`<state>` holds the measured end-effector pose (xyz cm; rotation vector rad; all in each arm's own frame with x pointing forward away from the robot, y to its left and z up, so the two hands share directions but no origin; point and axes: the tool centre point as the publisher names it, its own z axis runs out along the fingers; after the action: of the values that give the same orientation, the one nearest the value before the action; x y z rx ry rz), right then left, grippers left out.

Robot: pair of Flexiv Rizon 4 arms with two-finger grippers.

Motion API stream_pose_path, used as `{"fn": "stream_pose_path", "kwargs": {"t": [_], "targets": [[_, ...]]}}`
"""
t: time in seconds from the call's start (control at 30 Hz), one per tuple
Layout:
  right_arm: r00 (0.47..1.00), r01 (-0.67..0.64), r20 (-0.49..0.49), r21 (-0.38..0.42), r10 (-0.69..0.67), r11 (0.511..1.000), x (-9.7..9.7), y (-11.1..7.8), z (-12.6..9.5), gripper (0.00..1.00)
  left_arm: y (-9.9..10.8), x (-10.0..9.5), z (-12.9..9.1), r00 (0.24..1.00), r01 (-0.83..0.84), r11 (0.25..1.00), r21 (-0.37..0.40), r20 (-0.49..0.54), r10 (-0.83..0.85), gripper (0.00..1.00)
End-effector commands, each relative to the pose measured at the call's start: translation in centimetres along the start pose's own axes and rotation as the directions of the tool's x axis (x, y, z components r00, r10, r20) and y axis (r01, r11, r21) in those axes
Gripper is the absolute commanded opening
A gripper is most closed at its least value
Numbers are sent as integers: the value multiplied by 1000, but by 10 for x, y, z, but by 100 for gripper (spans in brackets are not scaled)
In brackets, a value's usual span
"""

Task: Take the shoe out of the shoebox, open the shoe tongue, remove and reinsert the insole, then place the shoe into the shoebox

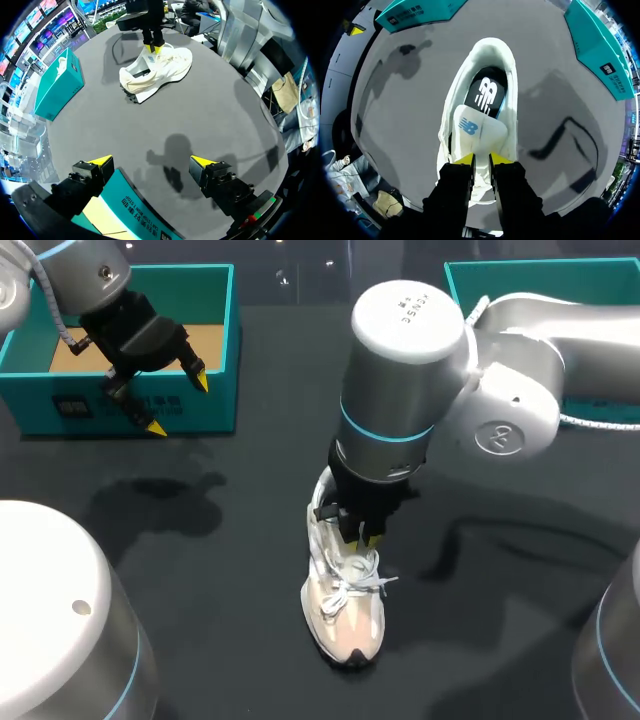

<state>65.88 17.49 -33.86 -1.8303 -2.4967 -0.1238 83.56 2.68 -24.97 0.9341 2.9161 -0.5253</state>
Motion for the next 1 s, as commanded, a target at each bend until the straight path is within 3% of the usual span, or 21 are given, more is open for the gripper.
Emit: {"fn": "stream_pose_path", "kwargs": {"t": [0.03,0.37,0.77,1.0], "targets": [[998,5,-56,23,-3,1000,-2,11,14,17,0,1,0,1000,0,1000,-2,0,0,100],[999,28,27,-28,-27,999,17,11,-13,19,0,1,0,1000,0,1000,-2,0,0,100],[994,29,-108,16,-27,999,-10,36,26,21,0,1,0,1000,0,1000,-2,0,0,100],[995,64,-81,-11,-64,998,-2,32,-5,22,0,1,0,1000,0,1000,-2,0,0,100]]}}
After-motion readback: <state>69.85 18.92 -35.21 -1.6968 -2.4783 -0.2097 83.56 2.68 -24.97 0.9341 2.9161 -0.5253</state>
